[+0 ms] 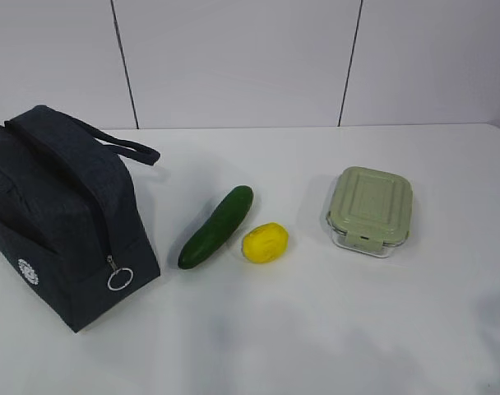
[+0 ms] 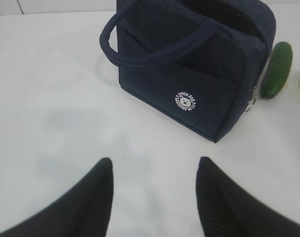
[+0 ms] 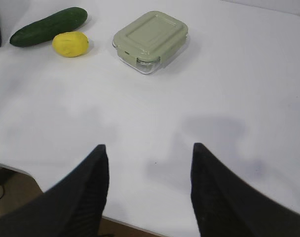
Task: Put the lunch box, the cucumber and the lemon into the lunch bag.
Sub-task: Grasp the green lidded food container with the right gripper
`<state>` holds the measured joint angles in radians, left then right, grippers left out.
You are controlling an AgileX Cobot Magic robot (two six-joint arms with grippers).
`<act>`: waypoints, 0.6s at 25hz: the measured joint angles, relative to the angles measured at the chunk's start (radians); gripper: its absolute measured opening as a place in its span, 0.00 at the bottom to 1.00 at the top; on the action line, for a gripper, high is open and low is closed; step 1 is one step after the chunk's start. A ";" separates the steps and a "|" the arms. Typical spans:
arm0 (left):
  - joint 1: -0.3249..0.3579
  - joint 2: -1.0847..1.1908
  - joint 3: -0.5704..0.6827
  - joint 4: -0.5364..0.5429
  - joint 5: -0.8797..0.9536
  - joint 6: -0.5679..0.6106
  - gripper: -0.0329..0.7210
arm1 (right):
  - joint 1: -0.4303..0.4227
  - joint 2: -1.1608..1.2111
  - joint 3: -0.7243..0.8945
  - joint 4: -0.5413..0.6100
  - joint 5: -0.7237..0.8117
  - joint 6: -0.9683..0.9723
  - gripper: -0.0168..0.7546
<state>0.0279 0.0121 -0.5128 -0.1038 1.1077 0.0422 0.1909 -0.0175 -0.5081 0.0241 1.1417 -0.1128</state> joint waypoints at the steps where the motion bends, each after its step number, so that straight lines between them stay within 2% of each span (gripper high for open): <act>1: 0.000 0.000 0.000 0.000 0.000 0.000 0.55 | 0.000 0.000 0.000 0.000 0.000 0.000 0.53; 15: 0.000 0.000 0.000 -0.002 0.000 0.000 0.48 | 0.000 0.000 0.000 -0.004 0.002 0.000 0.53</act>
<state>0.0279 0.0121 -0.5128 -0.1061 1.1077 0.0422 0.1909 -0.0175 -0.5081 0.0203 1.1435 -0.1128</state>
